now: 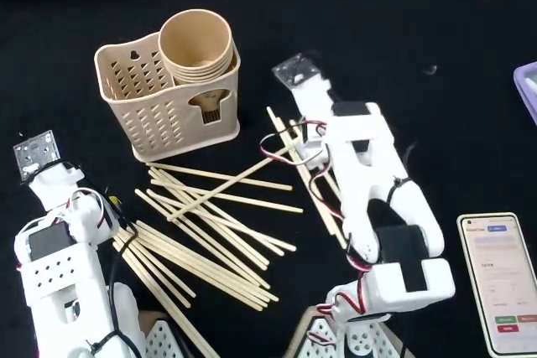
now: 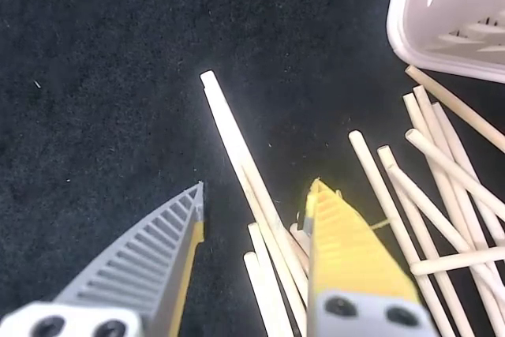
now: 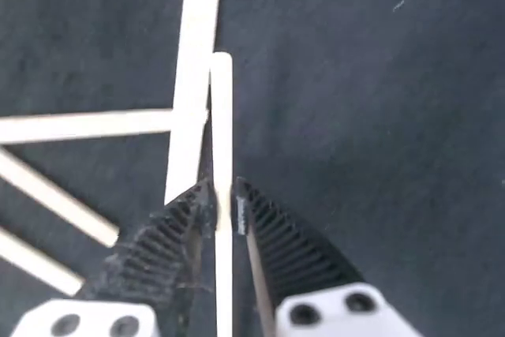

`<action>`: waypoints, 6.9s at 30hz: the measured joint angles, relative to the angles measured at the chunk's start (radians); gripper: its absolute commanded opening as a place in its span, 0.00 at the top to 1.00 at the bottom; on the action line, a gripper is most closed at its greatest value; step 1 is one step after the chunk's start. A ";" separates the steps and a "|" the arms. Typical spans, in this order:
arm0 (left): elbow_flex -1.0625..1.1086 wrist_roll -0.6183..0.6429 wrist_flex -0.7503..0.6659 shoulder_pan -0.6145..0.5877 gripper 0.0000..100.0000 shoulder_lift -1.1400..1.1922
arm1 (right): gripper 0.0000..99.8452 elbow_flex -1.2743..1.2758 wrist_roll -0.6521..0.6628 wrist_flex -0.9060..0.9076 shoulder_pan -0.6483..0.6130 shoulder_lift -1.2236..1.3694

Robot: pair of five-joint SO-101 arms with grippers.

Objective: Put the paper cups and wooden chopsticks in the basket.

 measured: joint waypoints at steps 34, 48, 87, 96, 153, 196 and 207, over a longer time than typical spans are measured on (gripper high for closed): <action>0.000 0.000 0.000 0.000 0.78 0.000 | 0.99 -0.420 0.028 0.304 0.015 0.423; 0.000 0.000 0.000 0.000 0.78 0.000 | 0.99 -0.422 0.031 0.465 0.044 -0.196; 0.000 0.000 0.000 0.000 0.78 0.000 | 0.91 -0.183 0.132 0.087 0.038 0.262; 0.000 0.000 0.000 0.000 0.78 0.000 | 0.99 -0.218 0.132 0.127 0.058 0.279; 0.018 0.000 -0.031 0.000 0.78 0.000 | 0.87 -0.942 -0.351 -0.353 -0.657 0.222; 0.018 0.000 -0.031 -0.028 0.78 0.000 | 0.75 0.269 0.080 -0.063 -0.307 -0.272; 0.018 0.000 -0.031 -0.028 0.78 0.000 | 0.75 0.284 0.427 -0.195 -0.272 -0.114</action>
